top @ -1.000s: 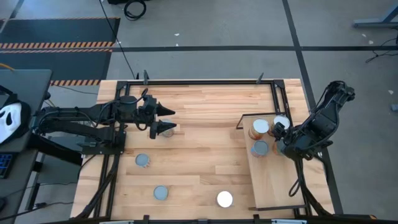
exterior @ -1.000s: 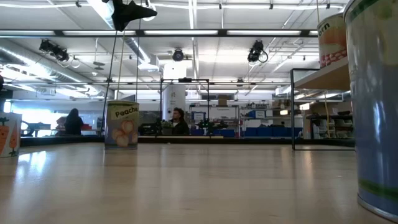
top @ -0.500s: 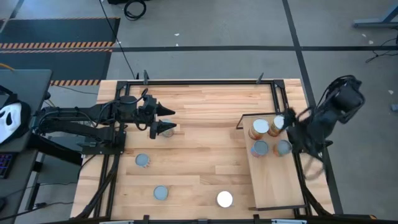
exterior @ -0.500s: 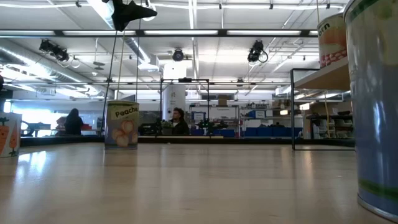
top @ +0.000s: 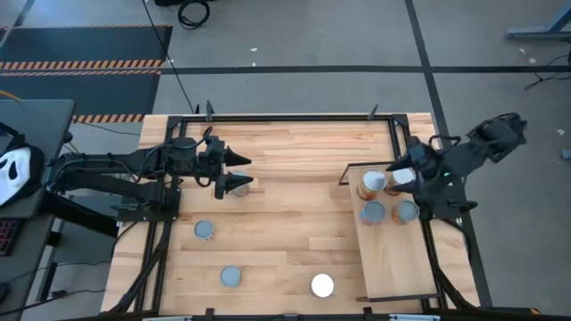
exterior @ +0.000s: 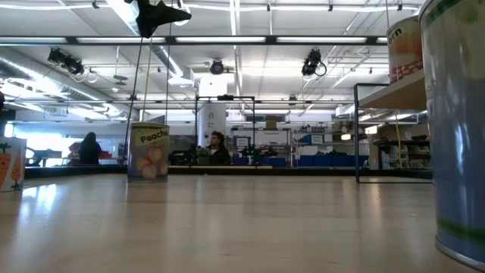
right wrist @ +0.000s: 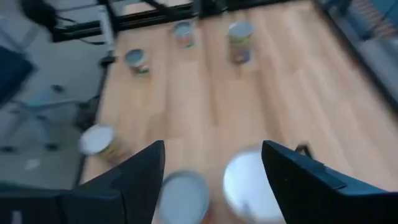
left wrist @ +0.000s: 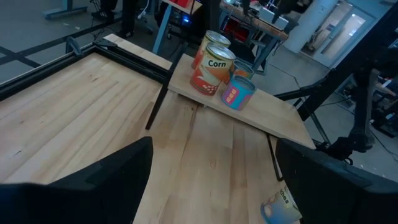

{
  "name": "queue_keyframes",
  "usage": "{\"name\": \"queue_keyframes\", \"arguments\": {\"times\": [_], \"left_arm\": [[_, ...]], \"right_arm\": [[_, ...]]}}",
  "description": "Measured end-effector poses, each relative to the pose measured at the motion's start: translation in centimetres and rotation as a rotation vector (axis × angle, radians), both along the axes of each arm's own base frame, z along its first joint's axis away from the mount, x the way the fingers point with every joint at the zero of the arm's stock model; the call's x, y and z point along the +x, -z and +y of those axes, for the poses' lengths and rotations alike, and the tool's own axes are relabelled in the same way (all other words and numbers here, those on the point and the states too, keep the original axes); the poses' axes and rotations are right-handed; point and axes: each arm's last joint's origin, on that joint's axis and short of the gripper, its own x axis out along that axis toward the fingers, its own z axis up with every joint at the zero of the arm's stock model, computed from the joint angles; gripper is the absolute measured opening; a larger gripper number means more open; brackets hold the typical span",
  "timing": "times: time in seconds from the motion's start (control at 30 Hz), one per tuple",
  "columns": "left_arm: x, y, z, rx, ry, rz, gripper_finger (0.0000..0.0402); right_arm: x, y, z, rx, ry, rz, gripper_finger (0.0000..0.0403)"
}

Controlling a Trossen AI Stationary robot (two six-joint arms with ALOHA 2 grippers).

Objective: Pick and place cans onto a shelf
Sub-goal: Put the top canned peaches the shelf

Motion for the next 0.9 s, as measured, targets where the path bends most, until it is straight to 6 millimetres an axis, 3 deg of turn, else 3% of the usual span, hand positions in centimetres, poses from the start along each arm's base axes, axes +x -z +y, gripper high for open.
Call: {"name": "queue_keyframes", "arguments": {"times": [0.23,0.37,0.47,0.63,0.9], "left_arm": [[0.0,0.0,0.0,0.022,0.004,-0.003,0.0346],[0.1,-1.1,0.6,0.324,0.001,-0.081,0.0346],[0.1,-1.3,0.6,0.448,0.011,-0.095,0.0346],[0.2,-1.3,0.5,0.473,0.021,-0.096,0.0346],[0.1,-1.4,0.6,0.251,-0.014,-0.118,0.0346]], "right_arm": [[8.4,0.5,2.7,-0.062,0.033,-0.064,0.0272],[12.4,0.8,2.9,-0.151,0.059,-0.106,0.0262],[14.8,1.4,2.3,-0.145,0.077,-0.107,0.0249],[18.3,1.7,0.9,-0.165,0.046,-0.196,0.0238],[21.5,2.0,-3.1,-0.244,0.095,-0.284,0.0228]]}}
